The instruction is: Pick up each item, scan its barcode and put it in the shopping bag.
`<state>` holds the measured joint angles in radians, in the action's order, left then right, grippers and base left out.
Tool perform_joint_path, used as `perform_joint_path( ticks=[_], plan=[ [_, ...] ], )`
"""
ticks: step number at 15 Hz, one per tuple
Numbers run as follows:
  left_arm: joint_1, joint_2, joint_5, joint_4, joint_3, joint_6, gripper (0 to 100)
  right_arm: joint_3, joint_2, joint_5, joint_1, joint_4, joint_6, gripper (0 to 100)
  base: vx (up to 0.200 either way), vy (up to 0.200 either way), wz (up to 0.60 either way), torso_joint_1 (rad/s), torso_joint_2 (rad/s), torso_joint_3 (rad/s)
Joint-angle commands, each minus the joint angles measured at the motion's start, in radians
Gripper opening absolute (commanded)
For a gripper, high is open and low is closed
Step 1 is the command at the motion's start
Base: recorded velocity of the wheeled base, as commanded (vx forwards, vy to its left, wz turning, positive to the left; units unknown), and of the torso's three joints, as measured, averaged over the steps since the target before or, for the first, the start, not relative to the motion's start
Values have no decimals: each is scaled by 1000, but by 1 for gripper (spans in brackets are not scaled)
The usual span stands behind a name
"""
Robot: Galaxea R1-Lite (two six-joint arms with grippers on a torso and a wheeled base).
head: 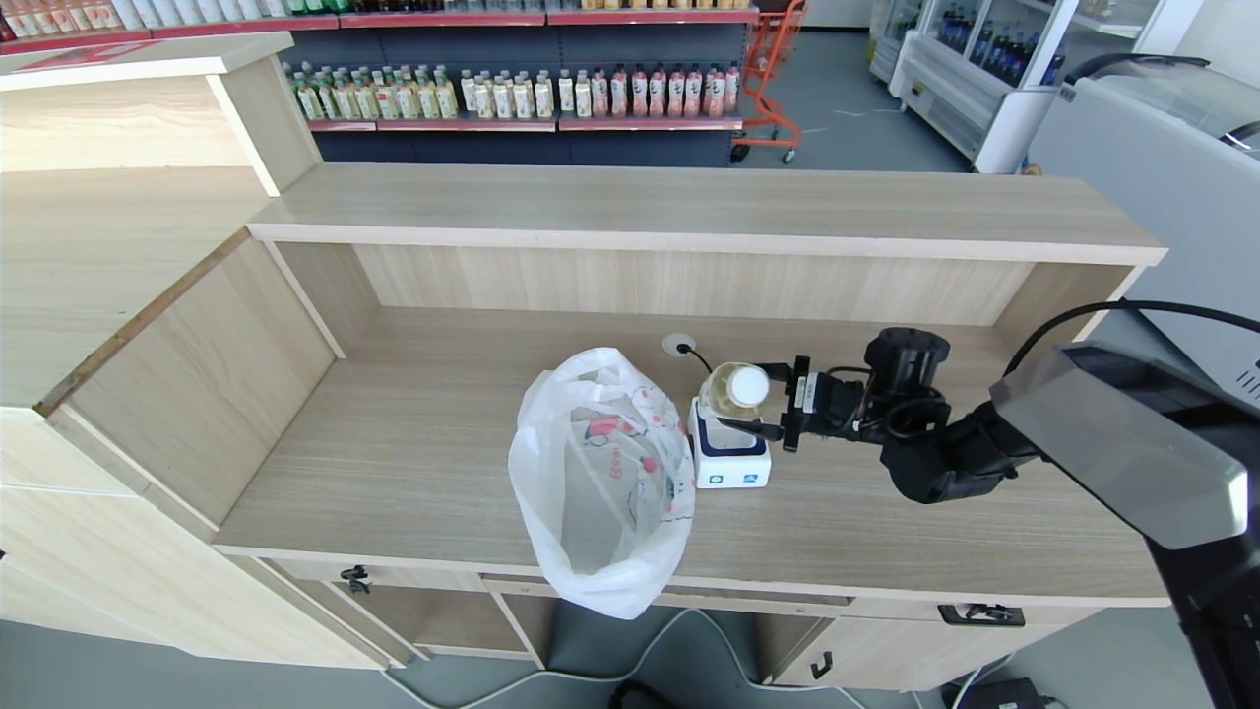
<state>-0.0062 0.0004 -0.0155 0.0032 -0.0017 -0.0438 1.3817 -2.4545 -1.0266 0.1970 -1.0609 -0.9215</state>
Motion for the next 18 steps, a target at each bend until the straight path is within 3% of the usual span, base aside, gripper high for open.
perform_joint_path(
  ticks=[1,6,9,10,13,18],
  plan=[
    [0,0,0,0,0,-1,100,0,32,-3,-10,-4,24,0,0,0,0,0,0,0],
    [0,0,0,0,0,-1,100,-101,308,0,-54,-4,349,0,0,0,0,0,0,0],
    [0,0,0,0,0,-1,100,-239,453,10,-105,5,472,0,0,0,0,0,0,0],
    [0,0,0,0,0,-1,100,-398,578,54,-171,32,549,0,0,0,0,0,0,0],
    [0,0,0,0,0,-1,100,-538,753,183,-288,194,538,0,0,0,0,0,0,0],
    [0,0,0,0,0,-1,100,-595,934,286,-472,475,541,0,0,0,0,0,0,0]
  ],
)
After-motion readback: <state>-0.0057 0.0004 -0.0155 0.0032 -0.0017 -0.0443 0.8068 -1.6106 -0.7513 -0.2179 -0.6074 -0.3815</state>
